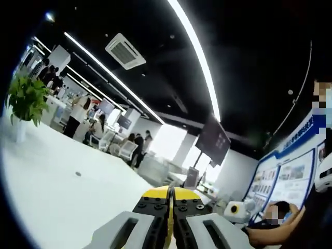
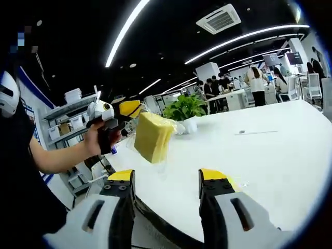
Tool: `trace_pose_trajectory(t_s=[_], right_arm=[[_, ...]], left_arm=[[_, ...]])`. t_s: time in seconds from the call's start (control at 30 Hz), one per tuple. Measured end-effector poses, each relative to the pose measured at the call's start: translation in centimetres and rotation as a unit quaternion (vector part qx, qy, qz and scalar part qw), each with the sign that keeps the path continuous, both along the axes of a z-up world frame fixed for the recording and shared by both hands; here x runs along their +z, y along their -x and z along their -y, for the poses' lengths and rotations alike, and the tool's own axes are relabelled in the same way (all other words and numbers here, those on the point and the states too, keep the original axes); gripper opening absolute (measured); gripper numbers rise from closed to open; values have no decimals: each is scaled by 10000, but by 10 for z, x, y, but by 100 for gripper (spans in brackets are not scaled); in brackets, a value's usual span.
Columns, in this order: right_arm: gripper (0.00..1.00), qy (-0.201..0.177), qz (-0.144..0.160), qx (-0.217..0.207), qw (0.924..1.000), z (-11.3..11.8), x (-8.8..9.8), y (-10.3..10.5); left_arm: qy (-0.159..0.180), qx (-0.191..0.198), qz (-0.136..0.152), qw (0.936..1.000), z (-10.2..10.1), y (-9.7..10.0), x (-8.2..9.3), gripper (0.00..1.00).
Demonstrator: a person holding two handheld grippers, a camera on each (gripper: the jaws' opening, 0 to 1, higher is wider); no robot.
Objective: Compare the silicone blocks by pressing each to a similar depth, holding the contact briefly, and releasing to observe deformation and rebound differences across the visible hardness samples.
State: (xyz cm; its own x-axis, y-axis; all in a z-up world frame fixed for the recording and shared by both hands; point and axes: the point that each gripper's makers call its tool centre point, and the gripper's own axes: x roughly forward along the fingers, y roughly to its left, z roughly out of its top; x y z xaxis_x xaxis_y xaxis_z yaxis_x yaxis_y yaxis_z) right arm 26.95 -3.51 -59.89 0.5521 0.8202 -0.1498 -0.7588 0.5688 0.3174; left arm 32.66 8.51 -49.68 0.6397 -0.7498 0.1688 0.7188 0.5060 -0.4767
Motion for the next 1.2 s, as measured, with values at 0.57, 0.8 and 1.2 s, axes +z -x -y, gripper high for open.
trace_pose_trajectory(t_s=[0.57, 0.8, 1.2], right_arm=[[55, 646, -13, -688, 9955, 39, -36, -1], [59, 708, -135, -835, 9939, 45, -50, 1], [59, 621, -320, -1022, 9923, 50, -59, -1]], left_arm=[[-627, 355, -454, 9964, -6, -20, -66, 0], [-907, 385, -587, 9934, -4, -24, -94, 0], [-308, 820, -1327, 9873, -23, -62, -150, 0]])
